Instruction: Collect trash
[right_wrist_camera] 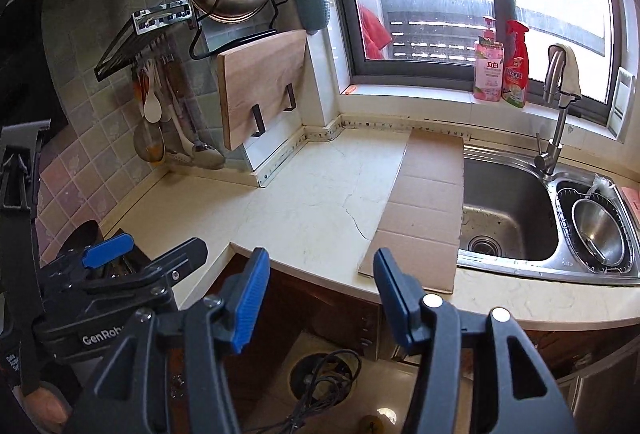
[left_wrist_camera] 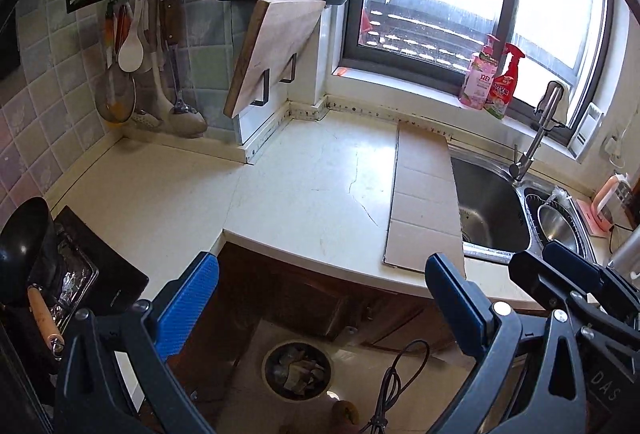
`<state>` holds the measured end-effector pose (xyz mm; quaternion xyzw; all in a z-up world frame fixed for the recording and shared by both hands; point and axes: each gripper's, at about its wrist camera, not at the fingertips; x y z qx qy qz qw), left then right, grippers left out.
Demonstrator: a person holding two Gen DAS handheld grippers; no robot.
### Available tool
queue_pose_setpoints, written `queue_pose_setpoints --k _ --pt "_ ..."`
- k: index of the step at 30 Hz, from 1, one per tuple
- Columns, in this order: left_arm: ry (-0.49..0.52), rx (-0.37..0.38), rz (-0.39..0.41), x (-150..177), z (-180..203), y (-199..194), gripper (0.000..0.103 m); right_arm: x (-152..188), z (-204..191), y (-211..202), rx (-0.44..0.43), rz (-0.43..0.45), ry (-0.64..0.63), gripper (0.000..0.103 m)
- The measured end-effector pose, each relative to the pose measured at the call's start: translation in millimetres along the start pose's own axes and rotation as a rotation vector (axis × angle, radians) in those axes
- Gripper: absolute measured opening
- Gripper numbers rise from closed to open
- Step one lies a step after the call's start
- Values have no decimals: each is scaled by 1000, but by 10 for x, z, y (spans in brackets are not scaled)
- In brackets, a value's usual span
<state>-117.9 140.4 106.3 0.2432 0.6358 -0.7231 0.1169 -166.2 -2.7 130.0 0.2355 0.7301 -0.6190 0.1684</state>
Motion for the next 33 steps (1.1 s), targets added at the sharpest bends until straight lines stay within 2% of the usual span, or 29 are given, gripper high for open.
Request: queue_pose_setpoints --k 12,33 --pt "-6 -26 19 -77 -45 -16 102 -125 -37 42 4 20 -1 55" --pt "5 -56 30 -94 -84 -65 102 -139 -41 66 3 27 10 55"
Point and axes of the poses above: each gripper's, at about its wrist camera, not at the fingertips, and y roughly the way its jaws point, z to its right, x to its underside, and after that the axes turned 15 degrees about -z, right-handed
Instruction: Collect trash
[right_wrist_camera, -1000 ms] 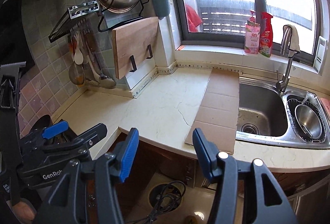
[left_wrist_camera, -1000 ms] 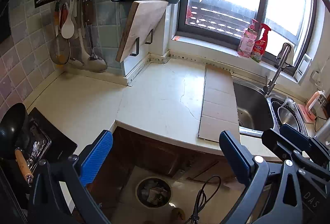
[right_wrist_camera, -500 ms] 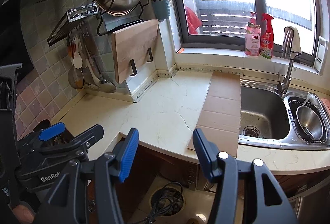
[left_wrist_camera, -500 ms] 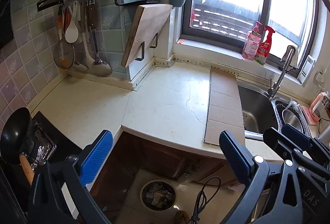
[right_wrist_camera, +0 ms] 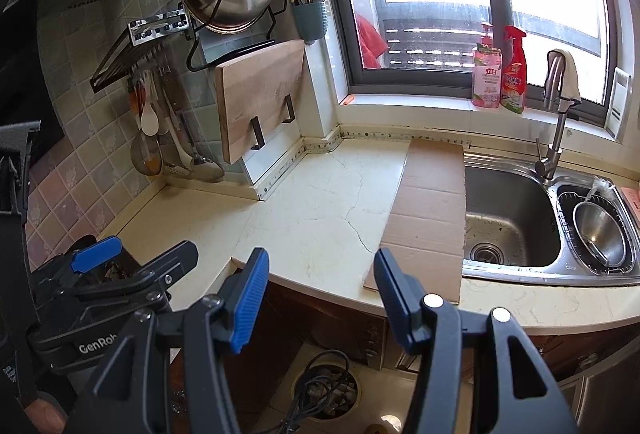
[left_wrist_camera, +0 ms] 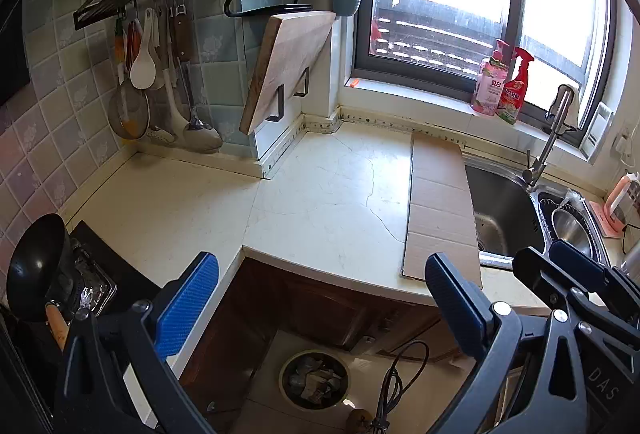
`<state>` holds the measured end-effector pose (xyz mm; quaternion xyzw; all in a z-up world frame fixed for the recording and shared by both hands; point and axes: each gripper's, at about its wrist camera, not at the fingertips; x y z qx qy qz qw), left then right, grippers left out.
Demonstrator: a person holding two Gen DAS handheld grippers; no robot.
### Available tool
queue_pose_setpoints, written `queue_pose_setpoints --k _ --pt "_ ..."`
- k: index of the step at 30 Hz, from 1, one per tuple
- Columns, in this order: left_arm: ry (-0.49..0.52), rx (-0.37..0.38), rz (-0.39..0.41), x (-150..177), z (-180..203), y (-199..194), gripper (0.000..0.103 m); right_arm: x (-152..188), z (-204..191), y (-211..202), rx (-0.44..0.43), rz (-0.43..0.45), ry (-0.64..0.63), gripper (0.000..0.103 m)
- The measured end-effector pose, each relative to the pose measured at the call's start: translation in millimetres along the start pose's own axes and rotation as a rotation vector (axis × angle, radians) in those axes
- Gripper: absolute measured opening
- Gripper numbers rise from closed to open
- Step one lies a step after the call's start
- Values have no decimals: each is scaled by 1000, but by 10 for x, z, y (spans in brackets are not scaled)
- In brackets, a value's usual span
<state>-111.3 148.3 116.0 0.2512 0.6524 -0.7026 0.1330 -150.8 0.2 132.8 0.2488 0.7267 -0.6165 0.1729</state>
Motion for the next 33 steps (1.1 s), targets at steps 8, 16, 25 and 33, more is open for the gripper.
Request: queue_pose_setpoints --k 8,16,25,33 --pt "-1 -3 2 2 14 -3 102 9 -13 -3 4 4 10 55" --pt "4 -4 0 8 16 -8 102 17 12 -4 7 2 22 55" --pt "5 -8 0 19 41 -16 102 57 31 -9 12 2 33 55" --pt "6 -10 -5 34 55 -17 102 118 29 -10 17 2 50 55"
Point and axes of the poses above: each gripper's, at about its wrist camera, not at the fingertips, and y roughly the way its jaws point, z to its right, x to its underside, and after that the axes turned 15 degrees about -z, right-handed
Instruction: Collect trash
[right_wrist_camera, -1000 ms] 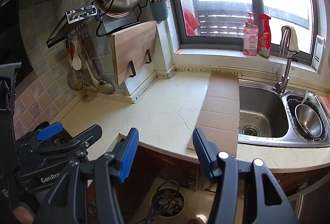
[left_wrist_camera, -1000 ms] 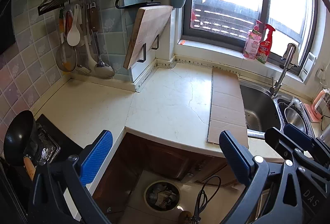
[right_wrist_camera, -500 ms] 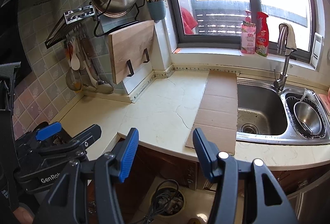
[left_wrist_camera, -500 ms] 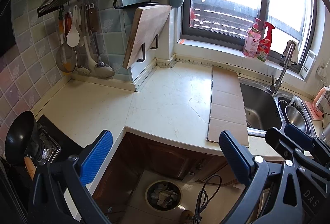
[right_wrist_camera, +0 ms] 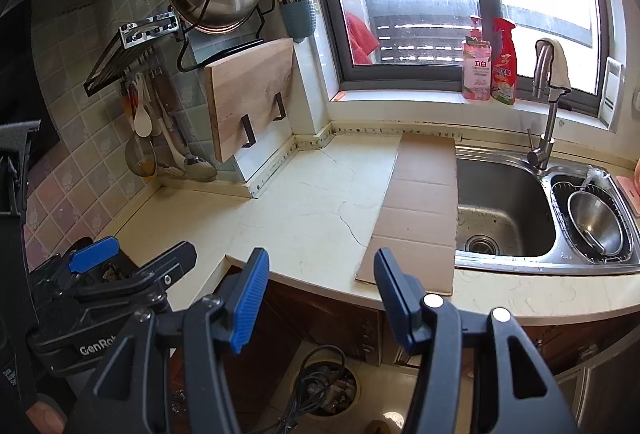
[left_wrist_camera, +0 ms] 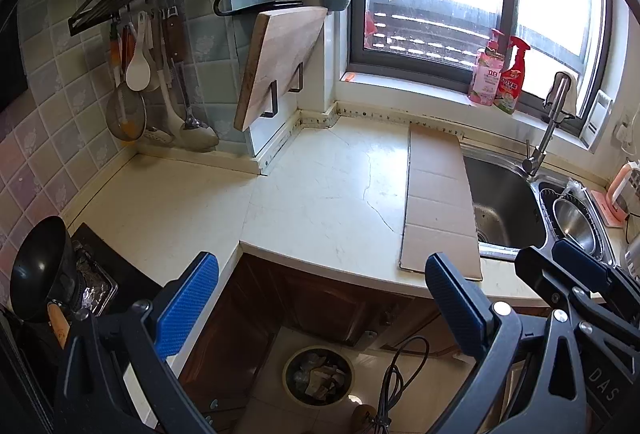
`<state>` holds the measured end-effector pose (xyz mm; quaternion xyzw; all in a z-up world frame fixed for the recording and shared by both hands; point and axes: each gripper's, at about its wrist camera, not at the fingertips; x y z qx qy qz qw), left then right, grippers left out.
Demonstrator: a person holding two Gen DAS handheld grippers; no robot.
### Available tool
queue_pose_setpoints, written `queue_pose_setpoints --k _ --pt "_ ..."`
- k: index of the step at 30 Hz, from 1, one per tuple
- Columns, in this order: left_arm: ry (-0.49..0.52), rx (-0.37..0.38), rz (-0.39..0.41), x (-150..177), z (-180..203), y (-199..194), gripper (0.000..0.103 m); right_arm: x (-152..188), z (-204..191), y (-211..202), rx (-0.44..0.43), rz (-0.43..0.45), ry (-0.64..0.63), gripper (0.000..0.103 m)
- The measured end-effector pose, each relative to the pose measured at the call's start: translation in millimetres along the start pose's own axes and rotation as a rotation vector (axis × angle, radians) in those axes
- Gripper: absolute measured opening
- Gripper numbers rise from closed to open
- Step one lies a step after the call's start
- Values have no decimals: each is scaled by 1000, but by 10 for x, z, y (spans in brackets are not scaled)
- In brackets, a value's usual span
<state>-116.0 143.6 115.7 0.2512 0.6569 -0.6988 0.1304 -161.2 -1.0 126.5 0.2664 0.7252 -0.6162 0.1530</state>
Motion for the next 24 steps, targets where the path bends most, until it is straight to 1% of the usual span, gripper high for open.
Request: queue_pose_setpoints --k 17,24 --pt "2 -4 -2 -5 35 7 102 61 59 15 -4 -13 24 55" --pt "3 -7 -17 70 -81 -4 102 45 76 66 -9 -25 34 55"
Point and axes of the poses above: each gripper's, at about its wrist camera, not at the fingertips, and y roughly the way its jaws point, z to its right, x to its underside, and after that the axes turned 15 degrees about -z, right-handed
